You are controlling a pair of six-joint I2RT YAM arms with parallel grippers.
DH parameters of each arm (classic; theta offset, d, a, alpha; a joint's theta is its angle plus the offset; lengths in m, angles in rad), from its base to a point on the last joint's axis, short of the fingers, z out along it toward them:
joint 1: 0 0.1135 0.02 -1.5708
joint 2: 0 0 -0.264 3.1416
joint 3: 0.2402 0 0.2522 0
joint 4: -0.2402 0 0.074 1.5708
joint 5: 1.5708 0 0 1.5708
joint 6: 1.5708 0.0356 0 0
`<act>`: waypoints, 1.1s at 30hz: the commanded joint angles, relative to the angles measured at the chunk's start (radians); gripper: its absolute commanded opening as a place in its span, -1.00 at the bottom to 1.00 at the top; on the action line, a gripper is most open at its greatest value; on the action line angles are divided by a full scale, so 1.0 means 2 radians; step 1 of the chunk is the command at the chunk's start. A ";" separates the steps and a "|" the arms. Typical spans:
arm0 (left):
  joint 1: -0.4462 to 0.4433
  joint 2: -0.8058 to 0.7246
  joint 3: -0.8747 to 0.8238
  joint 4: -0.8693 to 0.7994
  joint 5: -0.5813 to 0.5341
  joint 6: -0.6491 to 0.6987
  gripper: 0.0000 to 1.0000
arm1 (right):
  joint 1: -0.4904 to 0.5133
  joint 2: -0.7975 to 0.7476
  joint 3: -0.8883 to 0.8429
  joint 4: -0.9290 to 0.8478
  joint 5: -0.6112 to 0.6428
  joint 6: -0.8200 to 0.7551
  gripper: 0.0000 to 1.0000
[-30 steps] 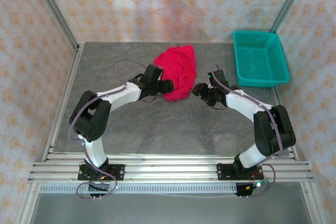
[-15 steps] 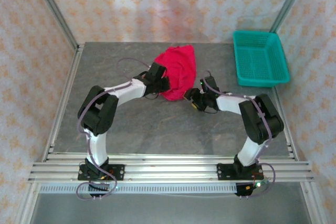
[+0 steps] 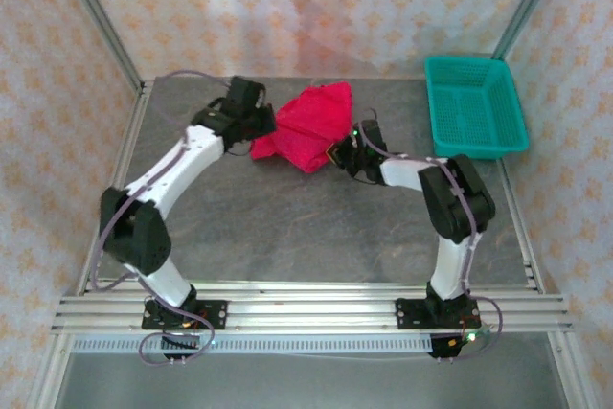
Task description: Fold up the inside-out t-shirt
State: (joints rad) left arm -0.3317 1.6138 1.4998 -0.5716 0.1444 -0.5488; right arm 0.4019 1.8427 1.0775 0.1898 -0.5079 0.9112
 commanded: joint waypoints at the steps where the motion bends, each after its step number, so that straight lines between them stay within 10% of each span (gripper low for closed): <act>1: 0.014 -0.066 0.038 -0.087 -0.037 0.040 -1.00 | -0.019 -0.133 0.067 -0.180 0.035 -0.105 -1.00; 8: 0.022 -0.190 0.085 -0.130 -0.105 0.073 -1.00 | -0.022 -0.289 0.191 -0.424 0.102 -0.216 -1.00; 16: 0.022 -0.262 0.141 -0.135 -0.088 0.083 -1.00 | -0.024 -0.376 0.223 -0.431 0.067 -0.182 -1.00; 27: 0.070 -0.081 0.093 -0.106 -0.078 0.087 -1.00 | -0.024 -0.119 0.288 -0.375 0.062 -0.167 -1.00; 31: 0.121 0.071 0.177 -0.158 -0.041 0.074 -0.88 | -0.027 0.040 0.466 -0.485 0.119 -0.209 0.23; 33: 0.126 0.115 0.213 -0.187 -0.042 0.075 -0.05 | -0.026 0.085 0.539 -0.546 0.138 -0.223 0.40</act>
State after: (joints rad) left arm -0.1097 1.7885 1.8359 -0.8272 0.0875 -0.3935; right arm 0.3595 1.9686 1.9984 -0.6941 -0.3565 0.5278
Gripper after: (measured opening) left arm 0.296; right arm 0.660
